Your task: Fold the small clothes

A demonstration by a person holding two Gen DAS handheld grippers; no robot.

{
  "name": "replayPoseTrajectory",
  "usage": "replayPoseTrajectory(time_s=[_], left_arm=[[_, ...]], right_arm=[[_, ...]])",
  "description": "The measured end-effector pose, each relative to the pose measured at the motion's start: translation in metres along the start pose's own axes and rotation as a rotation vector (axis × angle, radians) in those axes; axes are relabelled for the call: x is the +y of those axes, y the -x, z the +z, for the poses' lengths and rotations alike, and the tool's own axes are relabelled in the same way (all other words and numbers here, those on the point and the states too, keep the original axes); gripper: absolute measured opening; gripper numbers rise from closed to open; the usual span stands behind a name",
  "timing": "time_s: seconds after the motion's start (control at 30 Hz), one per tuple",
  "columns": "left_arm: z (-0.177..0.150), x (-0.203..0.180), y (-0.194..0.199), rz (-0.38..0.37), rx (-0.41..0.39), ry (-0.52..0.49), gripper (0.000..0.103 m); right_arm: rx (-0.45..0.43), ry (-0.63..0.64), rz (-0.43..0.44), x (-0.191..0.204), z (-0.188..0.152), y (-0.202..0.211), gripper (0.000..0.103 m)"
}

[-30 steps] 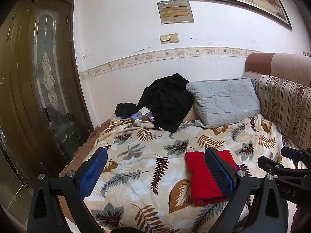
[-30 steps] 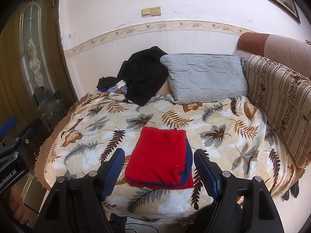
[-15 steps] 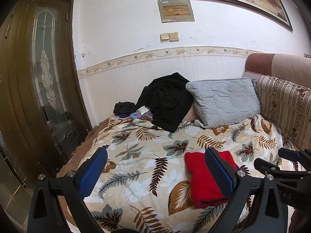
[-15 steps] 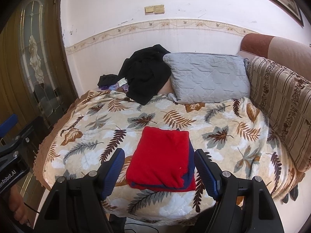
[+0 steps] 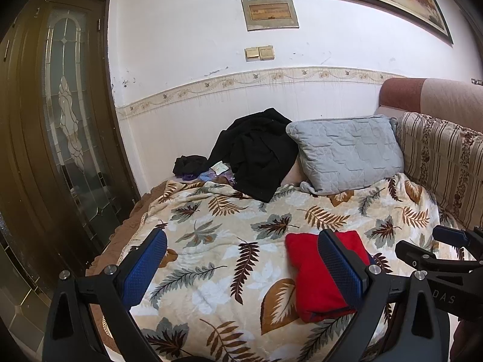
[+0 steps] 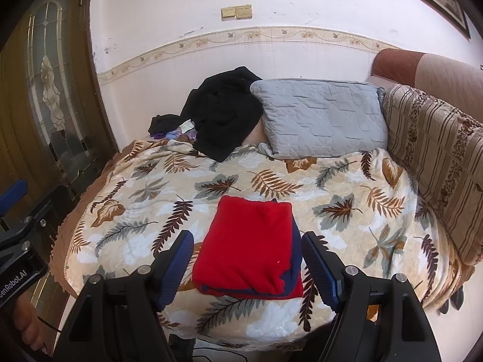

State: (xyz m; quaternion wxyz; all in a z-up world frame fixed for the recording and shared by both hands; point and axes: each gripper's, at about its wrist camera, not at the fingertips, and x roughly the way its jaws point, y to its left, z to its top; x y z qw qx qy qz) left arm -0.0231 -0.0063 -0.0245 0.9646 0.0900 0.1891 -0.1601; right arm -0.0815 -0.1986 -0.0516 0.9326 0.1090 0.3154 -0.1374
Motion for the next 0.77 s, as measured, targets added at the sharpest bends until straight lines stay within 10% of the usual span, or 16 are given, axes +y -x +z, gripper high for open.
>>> replayPoseTrajectory(time_s=[0.77], left_arm=[[-0.001,0.007,-0.049,-0.079,0.059,0.036,0.100]], right_arm=[[0.027,-0.018,-0.033,-0.021,0.014,-0.043,0.077]])
